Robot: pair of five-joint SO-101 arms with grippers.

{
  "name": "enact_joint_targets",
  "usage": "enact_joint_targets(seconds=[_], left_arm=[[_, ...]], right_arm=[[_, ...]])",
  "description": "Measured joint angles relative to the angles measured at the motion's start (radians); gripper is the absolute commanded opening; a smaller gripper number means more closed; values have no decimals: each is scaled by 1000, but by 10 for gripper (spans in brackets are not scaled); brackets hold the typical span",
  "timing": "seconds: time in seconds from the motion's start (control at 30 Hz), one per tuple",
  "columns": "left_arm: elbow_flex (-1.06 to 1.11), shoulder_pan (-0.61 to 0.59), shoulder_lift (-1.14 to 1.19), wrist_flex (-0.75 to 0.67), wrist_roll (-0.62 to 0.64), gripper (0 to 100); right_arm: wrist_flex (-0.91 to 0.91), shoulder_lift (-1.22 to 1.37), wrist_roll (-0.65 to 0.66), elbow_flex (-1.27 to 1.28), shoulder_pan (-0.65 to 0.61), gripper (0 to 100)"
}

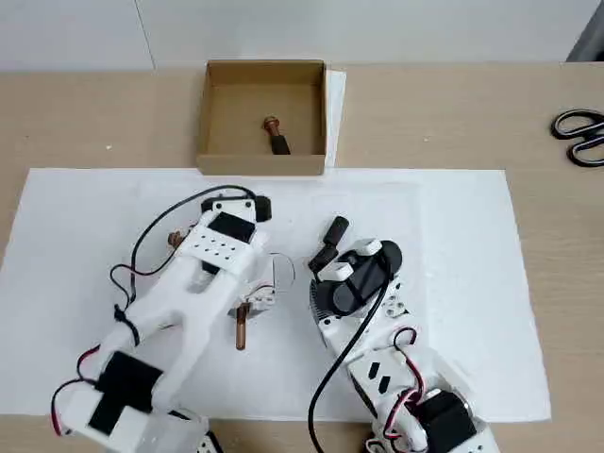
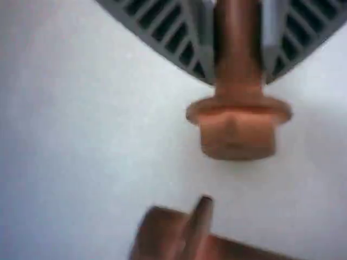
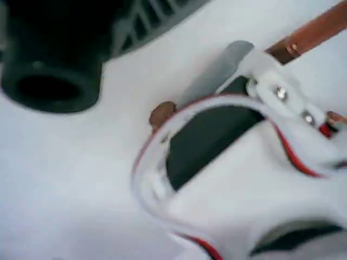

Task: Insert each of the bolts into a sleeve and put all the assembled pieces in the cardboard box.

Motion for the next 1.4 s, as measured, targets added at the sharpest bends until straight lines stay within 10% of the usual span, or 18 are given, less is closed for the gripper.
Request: enact_joint_targets(seconds=[1.4], left_arm=[[-64,-71,23,-54,38,115]], right_arm=[[0,0,0,0,0,4]])
